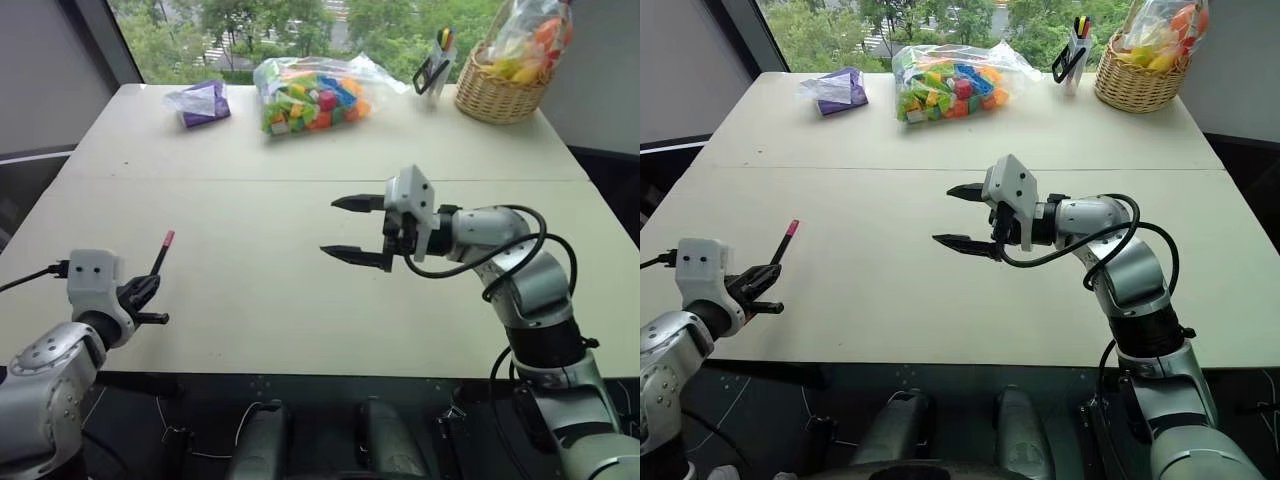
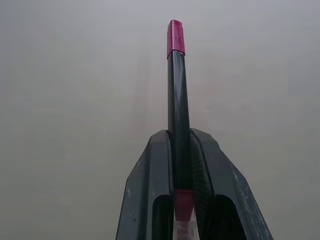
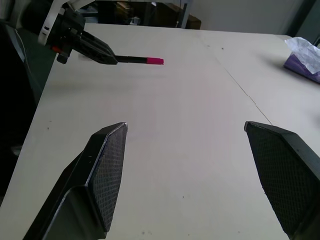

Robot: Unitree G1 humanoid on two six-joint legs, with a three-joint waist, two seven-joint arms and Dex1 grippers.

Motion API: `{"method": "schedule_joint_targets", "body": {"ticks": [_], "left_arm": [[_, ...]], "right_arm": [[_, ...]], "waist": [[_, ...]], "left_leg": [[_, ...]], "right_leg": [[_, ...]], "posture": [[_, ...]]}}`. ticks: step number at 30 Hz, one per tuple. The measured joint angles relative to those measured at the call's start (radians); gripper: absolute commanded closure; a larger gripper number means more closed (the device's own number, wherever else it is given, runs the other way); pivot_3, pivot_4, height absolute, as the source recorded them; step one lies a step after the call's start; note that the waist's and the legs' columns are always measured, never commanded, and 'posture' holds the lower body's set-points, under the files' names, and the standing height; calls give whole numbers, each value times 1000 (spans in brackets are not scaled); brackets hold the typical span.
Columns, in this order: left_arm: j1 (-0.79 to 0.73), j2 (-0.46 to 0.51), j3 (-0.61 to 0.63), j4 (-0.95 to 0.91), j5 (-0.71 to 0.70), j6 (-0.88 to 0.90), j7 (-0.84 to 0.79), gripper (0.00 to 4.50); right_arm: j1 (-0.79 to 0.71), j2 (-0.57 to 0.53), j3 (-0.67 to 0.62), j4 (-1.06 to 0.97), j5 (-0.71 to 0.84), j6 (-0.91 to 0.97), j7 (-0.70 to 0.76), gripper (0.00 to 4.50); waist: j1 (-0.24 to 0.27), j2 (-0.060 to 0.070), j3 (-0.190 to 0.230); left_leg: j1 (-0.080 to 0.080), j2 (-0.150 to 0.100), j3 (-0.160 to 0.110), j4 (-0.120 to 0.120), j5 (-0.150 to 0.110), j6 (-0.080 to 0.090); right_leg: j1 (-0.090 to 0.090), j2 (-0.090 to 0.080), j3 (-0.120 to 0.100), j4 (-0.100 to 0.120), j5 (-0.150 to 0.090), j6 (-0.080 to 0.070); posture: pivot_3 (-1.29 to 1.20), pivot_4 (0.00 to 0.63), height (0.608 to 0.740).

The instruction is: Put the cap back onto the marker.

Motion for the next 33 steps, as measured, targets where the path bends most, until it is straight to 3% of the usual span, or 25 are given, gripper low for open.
{"method": "schedule_joint_targets", "body": {"ticks": [14,24,27,33], "left_arm": [[-67,15,-134,268,25,-195,9,4500],[-74,15,-157,359,8,-287,-23,4500],[-73,15,-162,367,5,-298,-28,3160],[-70,10,-176,361,-23,-315,-32,38]], "right_arm": [[1,-18,11,-12,21,13,-28,654],[9,-100,-101,-159,298,259,-1,654],[8,-103,-123,-162,356,298,-8,612],[-20,-116,-143,-166,413,327,-31,612]], "waist": [[-1,0,0],[0,0,0],[1,0,0],[-2,0,0]], "left_leg": [[0,0,0,0,0,0],[-2,0,1,-1,0,0],[-2,-1,1,-1,0,0],[-1,-1,1,-1,0,0]], "right_leg": [[-1,0,0,0,0,0],[-2,-4,0,0,0,-1],[-2,-4,0,0,0,0],[-2,-4,-1,0,0,0]], "posture": [[0,150,740],[0,150,740],[0,150,740],[0,150,740]]}}
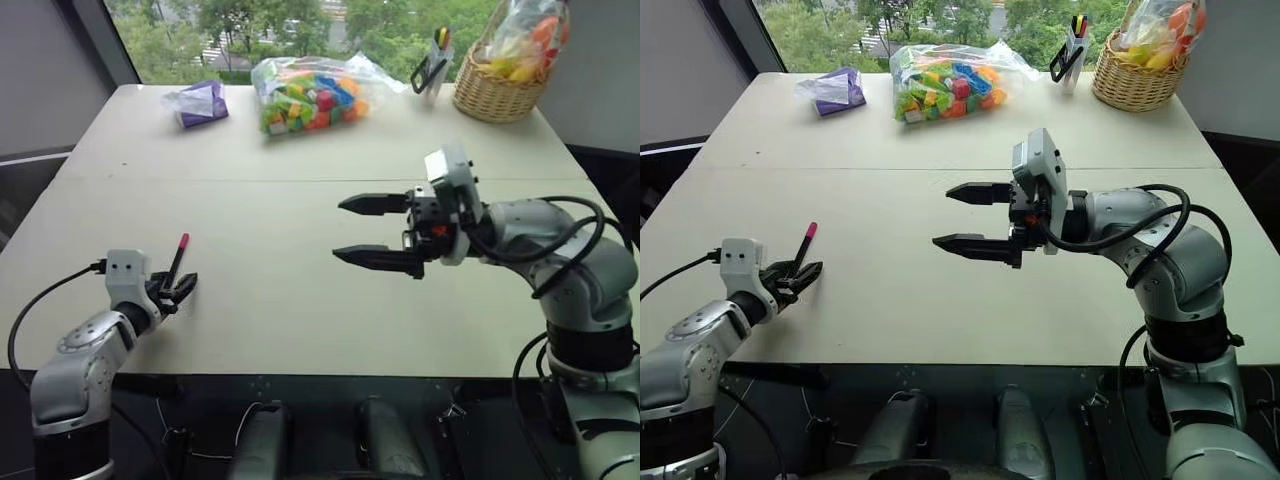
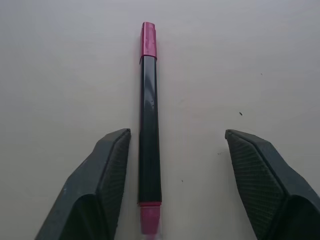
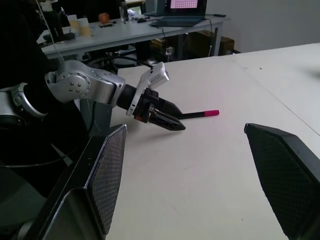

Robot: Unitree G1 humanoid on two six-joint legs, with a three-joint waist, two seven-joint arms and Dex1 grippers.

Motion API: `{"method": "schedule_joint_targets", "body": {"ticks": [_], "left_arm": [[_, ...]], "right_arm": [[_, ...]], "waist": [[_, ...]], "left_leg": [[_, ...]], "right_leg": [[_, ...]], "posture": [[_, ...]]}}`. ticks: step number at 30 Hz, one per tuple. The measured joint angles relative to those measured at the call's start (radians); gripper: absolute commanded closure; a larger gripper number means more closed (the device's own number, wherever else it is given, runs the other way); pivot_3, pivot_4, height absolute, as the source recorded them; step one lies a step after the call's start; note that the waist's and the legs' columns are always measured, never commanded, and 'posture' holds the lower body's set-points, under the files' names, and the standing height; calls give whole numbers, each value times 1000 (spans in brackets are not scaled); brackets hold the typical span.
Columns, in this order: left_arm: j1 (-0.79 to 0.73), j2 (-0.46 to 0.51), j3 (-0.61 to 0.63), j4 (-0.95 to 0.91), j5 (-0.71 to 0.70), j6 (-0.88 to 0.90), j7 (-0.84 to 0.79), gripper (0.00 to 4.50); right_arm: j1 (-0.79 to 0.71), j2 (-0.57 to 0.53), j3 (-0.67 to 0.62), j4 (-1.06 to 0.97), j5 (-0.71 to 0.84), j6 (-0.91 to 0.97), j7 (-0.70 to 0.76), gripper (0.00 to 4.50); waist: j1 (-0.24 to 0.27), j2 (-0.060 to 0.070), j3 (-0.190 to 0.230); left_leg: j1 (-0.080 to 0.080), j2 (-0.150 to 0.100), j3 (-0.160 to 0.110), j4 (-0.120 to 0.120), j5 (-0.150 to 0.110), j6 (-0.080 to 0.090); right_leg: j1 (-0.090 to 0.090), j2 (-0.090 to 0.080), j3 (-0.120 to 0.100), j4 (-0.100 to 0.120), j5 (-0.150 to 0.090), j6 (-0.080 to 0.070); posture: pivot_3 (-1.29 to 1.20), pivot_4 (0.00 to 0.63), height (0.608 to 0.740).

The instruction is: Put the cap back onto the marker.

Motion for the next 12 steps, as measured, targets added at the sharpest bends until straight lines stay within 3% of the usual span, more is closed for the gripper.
{"method": "schedule_joint_targets", "body": {"ticks": [7,12], "left_arm": [[44,-32,33,-60,-51,8,34,38],[74,-62,113,-246,-117,80,129,38]], "right_arm": [[0,-18,3,1,1,-1,-8,612],[-13,-21,15,25,-7,-14,7,612]], "waist": [[2,0,0],[2,-2,1]], "left_leg": [[-1,0,0,0,0,0],[-2,0,0,0,0,0]], "right_leg": [[-1,-1,0,0,0,0],[-1,-1,0,-2,0,0]], "posture": [[0,150,740],[0,150,740]]}}
